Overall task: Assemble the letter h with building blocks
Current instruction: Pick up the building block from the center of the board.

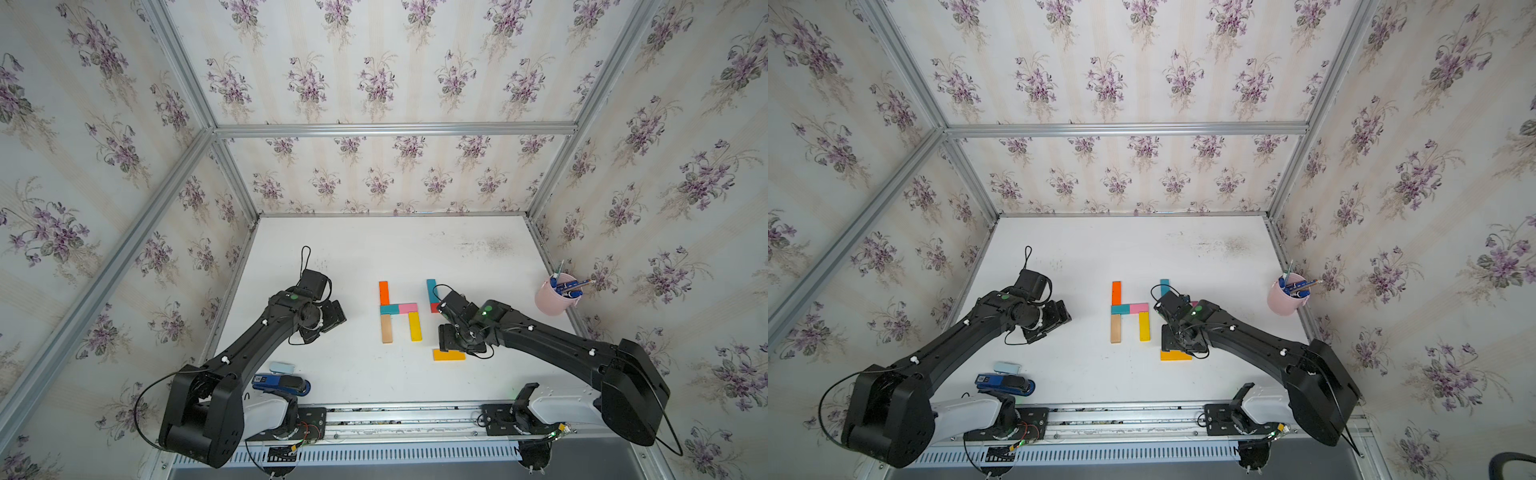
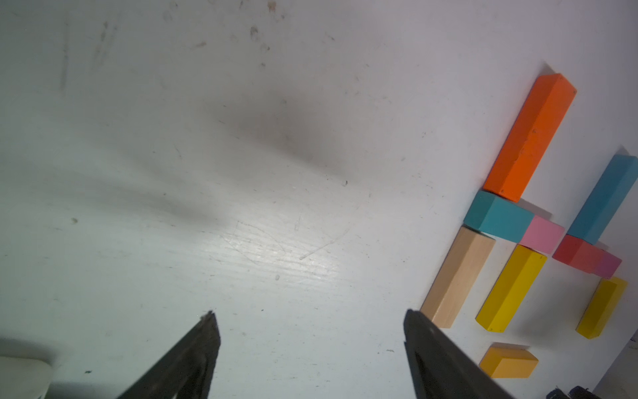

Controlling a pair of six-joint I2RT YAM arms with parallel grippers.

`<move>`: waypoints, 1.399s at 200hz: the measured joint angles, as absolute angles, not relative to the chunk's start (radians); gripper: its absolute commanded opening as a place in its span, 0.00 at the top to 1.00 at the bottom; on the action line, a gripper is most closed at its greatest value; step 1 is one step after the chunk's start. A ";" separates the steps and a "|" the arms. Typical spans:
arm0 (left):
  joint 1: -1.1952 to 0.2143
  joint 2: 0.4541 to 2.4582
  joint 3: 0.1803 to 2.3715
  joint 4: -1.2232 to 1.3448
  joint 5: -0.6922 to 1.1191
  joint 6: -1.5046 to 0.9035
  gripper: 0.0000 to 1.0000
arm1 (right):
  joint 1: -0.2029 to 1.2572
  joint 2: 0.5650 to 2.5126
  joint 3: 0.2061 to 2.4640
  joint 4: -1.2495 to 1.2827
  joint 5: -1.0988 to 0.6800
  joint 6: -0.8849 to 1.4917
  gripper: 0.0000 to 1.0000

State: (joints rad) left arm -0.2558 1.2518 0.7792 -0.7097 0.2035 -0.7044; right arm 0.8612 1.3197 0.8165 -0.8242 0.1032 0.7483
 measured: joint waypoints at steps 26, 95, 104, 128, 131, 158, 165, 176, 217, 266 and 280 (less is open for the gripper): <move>-0.256 1.256 0.778 -0.709 0.203 -0.704 0.14 | 0.965 1.398 0.837 -0.921 0.157 0.765 0.18; -0.256 1.258 0.780 -0.709 0.202 -0.704 0.14 | 0.977 1.536 0.873 -0.934 0.232 0.781 0.11; -0.256 1.258 0.780 -0.710 0.202 -0.704 0.14 | 0.959 1.552 0.876 -0.907 0.226 0.768 0.11; -0.256 1.252 0.780 -0.713 0.201 -0.700 0.14 | 0.883 1.570 0.873 -0.846 0.217 0.726 0.12; -0.256 1.251 0.780 -0.714 0.201 -0.700 0.14 | 0.874 1.570 0.873 -0.840 0.216 0.725 0.12; -0.256 1.247 0.780 -0.715 0.193 -0.698 0.14 | 0.805 1.553 0.865 -0.765 0.181 0.673 0.16; -0.256 1.247 0.780 -0.715 0.191 -0.698 0.14 | 0.796 1.550 0.859 -0.747 0.160 0.664 0.20; -0.256 1.247 0.780 -0.715 0.190 -0.697 0.14 | 0.786 1.547 0.846 -0.720 0.133 0.648 0.25; -0.256 1.247 0.780 -0.715 0.190 -0.698 0.14 | 0.778 1.495 0.757 -0.649 0.052 0.648 0.35; -0.256 1.261 0.783 -0.715 0.192 -0.698 0.14 | 0.778 1.388 0.687 -0.664 0.009 0.665 0.68; -0.256 1.261 0.789 -0.714 0.194 -0.698 0.14 | 0.778 1.383 0.701 -0.665 0.009 0.673 0.73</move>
State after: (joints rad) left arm -0.2558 1.2613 0.7891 -0.7139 0.1940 -0.6975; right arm 0.7776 1.3834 0.7010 -0.6655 0.0090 0.6735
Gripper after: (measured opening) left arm 0.860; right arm 0.302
